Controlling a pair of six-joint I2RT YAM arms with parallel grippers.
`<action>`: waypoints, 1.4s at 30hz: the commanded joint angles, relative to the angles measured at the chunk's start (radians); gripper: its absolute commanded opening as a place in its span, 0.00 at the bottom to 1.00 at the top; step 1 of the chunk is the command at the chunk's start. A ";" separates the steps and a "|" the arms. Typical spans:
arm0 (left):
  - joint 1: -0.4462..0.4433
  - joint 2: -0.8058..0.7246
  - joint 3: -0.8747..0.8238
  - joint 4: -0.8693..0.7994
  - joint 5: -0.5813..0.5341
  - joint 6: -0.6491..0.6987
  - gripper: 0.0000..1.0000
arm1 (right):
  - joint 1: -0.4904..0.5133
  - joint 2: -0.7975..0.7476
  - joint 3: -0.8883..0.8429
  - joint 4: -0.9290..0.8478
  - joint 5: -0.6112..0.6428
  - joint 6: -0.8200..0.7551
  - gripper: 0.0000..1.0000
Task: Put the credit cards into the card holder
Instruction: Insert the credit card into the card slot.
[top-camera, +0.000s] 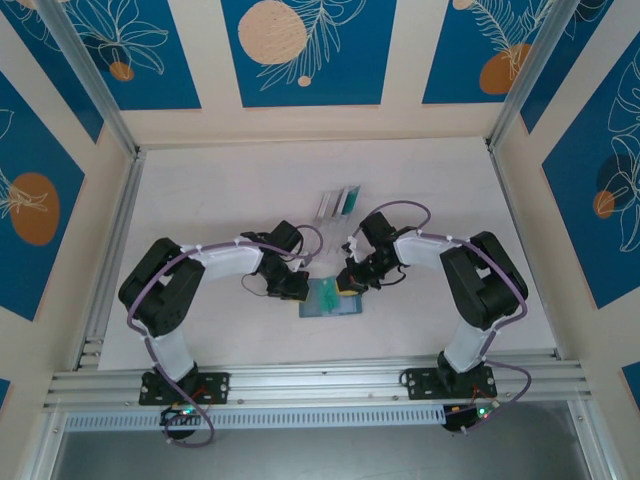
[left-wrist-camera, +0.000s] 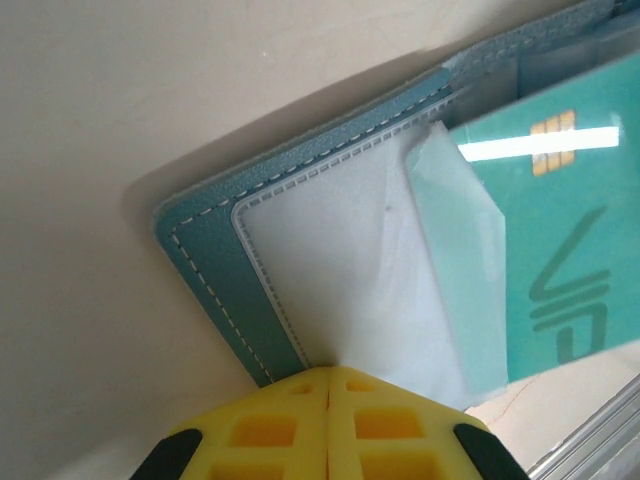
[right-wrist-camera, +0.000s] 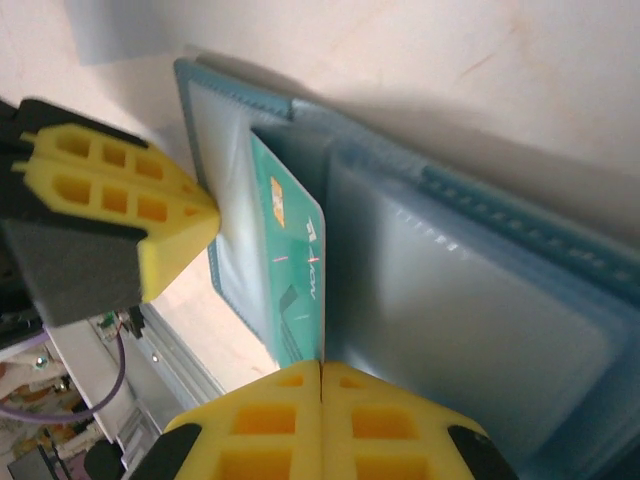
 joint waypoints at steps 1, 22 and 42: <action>0.025 0.045 -0.051 -0.065 -0.134 0.020 0.06 | -0.003 0.018 0.008 0.023 0.005 0.028 0.00; 0.024 0.023 -0.063 -0.045 -0.110 -0.005 0.06 | 0.088 0.001 -0.042 0.106 -0.001 0.135 0.00; 0.119 -0.144 -0.170 0.106 0.093 -0.087 0.09 | 0.092 0.022 -0.057 0.120 0.063 0.170 0.00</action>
